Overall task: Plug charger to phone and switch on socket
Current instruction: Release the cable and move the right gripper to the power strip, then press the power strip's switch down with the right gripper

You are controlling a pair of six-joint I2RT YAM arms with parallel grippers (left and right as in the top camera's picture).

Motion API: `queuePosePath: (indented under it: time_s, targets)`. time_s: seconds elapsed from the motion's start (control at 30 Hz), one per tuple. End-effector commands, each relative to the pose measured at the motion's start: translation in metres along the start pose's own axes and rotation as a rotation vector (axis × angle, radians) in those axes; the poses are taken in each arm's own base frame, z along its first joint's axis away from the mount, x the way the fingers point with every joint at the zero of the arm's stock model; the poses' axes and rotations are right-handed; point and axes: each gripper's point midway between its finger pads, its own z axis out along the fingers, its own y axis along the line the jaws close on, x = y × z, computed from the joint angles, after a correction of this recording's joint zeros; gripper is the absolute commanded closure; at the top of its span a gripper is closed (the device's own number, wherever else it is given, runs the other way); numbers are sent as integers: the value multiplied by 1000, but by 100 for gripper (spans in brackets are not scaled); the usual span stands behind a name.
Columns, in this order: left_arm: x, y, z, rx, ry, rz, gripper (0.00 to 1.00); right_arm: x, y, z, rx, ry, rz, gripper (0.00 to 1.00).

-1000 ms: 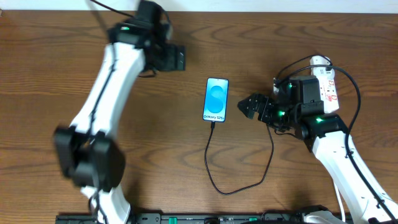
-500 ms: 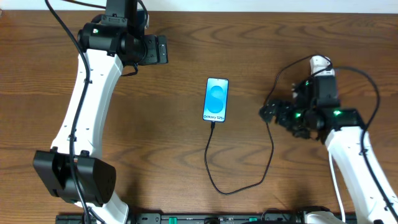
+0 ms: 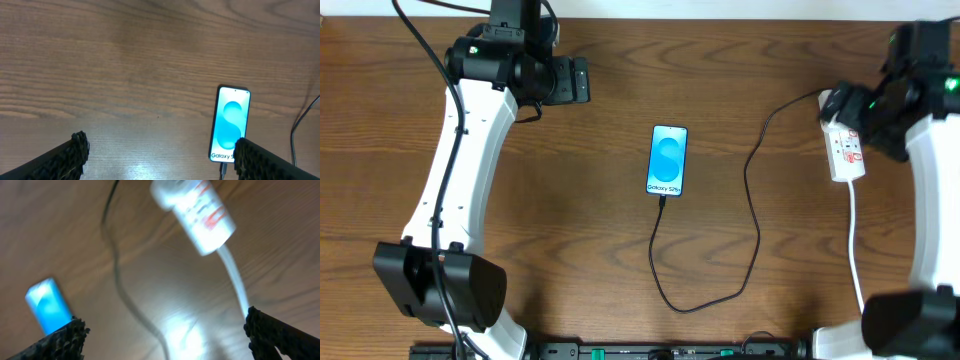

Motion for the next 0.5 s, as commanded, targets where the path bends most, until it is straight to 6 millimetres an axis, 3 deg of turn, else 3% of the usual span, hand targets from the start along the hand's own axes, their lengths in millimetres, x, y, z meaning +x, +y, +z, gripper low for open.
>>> queuePosePath:
  time_s: [0.0, 0.13, 0.27, 0.37, 0.47]
  targets:
    - [0, 3, 2, -15, 3, 7, 6, -46, -50, 17, 134, -87, 151, 1]
    - [0, 3, 2, -15, 3, 7, 6, -62, -96, 54, 191, -63, 354, 1]
    - [0, 3, 2, -15, 3, 7, 6, -73, -117, 86, 215, -52, 415, 1]
    - [0, 3, 2, -15, 3, 7, 5, -76, -126, 113, 219, -28, 449, 1]
    - [0, 3, 2, -15, 3, 7, 6, -77, -122, 138, 182, 3, 453, 1]
